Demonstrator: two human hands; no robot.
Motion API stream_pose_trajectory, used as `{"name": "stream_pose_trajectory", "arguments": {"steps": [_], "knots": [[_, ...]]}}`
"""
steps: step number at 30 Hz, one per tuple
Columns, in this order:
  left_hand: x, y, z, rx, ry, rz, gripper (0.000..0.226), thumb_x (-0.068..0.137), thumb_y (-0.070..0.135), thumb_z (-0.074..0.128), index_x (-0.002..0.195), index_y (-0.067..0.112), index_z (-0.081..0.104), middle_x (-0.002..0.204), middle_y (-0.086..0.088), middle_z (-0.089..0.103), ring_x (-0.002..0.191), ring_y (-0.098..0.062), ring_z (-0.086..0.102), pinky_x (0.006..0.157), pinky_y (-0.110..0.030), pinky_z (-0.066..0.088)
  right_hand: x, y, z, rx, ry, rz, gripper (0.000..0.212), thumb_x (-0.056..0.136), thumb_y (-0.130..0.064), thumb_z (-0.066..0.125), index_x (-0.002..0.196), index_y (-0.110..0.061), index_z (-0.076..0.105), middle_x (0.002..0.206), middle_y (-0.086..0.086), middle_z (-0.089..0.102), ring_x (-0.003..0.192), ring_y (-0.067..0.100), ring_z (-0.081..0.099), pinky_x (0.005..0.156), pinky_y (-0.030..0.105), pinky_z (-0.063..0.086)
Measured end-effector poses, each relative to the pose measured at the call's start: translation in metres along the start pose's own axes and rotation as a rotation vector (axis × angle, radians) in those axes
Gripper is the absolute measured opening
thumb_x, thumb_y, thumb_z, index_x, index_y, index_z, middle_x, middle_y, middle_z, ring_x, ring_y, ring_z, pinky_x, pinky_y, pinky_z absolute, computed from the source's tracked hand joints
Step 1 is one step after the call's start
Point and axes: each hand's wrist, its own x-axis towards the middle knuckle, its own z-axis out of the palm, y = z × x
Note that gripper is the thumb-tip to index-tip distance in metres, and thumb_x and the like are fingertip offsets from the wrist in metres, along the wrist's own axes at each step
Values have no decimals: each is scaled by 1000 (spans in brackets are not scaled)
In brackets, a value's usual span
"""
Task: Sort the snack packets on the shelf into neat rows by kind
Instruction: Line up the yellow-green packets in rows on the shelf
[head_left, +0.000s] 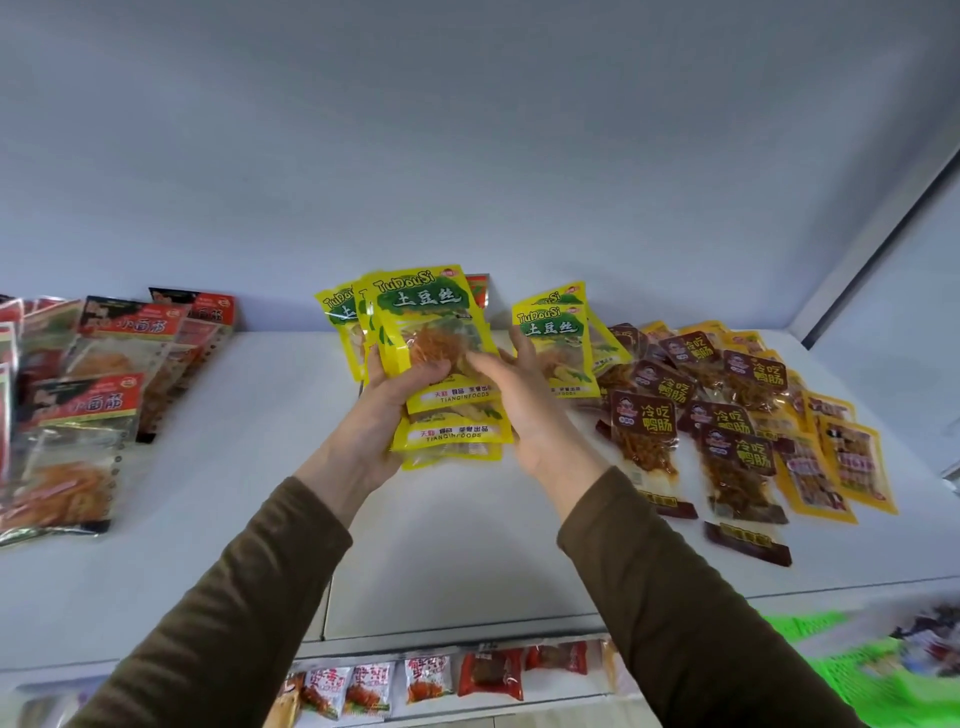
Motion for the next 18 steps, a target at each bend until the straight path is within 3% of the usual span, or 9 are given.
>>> {"name": "stream_pose_trajectory", "arguments": {"steps": [2,4,7,9,12,14,16,18], "knots": [[-1,5,-4,21,-4,36,68,86,9,73,145,26,45,127,-20,70,104,-43,72,74,-54,60,0,-5,6,-102,-59,52,86,88,-60,66,157,-40,18,149,-14,45,121,5,52,86,24,51],[-4,10,-7,22,12,71,70,86,6,74,145,25,41,123,-16,72,99,-40,74,71,-52,61,-1,-10,11,-308,-102,42,90,82,-81,53,155,-41,18,143,-27,44,111,-5,51,81,16,49],[-10,21,-15,16,89,126,73,81,4,78,139,23,38,114,-11,74,97,-38,75,67,-49,61,1,-11,22,-435,-194,80,109,61,-100,45,153,-49,18,146,-17,51,123,11,58,99,41,52],[-15,31,-27,43,163,154,70,77,6,81,131,20,39,110,-10,73,91,-34,76,64,-45,61,6,-8,34,-350,-275,117,112,53,-98,59,149,-50,26,141,-16,57,122,15,62,100,51,52],[-21,51,-54,101,244,151,66,77,11,79,131,16,41,113,-14,70,84,-30,77,59,-41,61,14,0,67,-253,-319,129,113,49,-80,81,147,-43,36,136,-11,62,119,19,64,100,51,53],[-24,69,-78,156,255,133,63,86,13,76,138,14,43,116,-13,73,87,-31,77,60,-41,62,20,7,95,-194,-317,140,110,53,-71,86,146,-37,37,130,-14,64,114,11,66,91,41,58],[-26,90,-104,256,241,106,66,84,25,79,141,23,47,117,-6,76,96,-30,77,70,-43,64,28,14,124,-153,-290,102,87,65,-62,85,135,-38,40,112,-25,63,103,-2,66,78,25,58],[-27,108,-126,386,250,83,74,76,36,82,141,28,48,122,-2,75,103,-27,76,85,-46,63,35,20,152,-156,-243,43,85,74,-54,83,143,-38,37,110,-24,57,109,0,60,84,19,50]]}}
